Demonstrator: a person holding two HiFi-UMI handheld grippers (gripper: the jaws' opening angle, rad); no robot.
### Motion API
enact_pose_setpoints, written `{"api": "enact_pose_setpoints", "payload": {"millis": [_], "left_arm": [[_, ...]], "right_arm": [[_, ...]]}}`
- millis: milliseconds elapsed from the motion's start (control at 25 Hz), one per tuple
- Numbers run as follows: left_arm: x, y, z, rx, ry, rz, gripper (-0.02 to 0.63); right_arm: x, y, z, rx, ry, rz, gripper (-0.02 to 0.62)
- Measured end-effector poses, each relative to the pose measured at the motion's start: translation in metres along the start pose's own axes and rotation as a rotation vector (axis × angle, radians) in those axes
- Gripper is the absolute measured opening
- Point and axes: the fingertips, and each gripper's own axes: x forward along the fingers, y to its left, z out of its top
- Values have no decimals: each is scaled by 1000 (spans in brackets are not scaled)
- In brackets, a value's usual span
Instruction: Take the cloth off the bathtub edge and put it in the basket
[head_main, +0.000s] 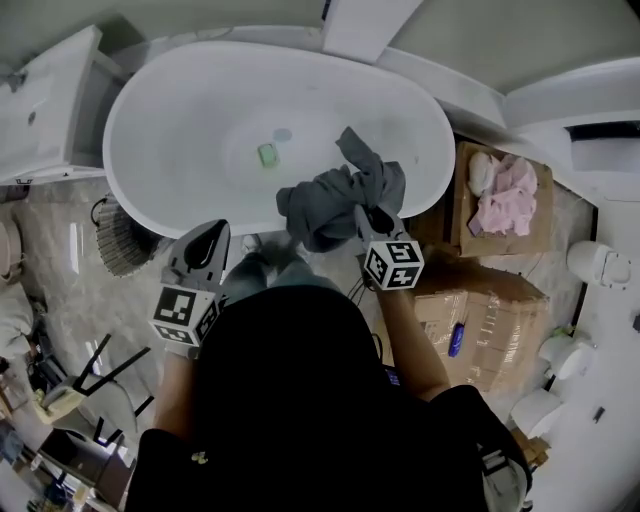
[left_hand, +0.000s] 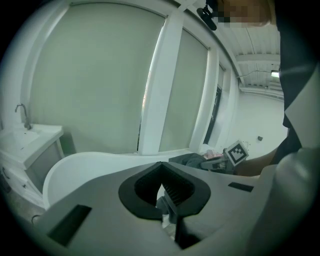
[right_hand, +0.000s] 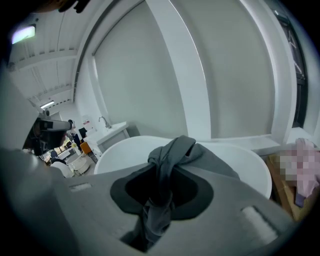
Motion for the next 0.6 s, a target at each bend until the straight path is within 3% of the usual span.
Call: {"api": "enact_pose_setpoints", "payload": {"millis": [360,600], "left_arm": [[-20,21,36,-7,-99,30,12],[-39,22,58,-10,-160,63,12]], "right_arm": [[-34,54,107,-63,-141,85,74],[-53,86,153,-107,-212,151,75]]}}
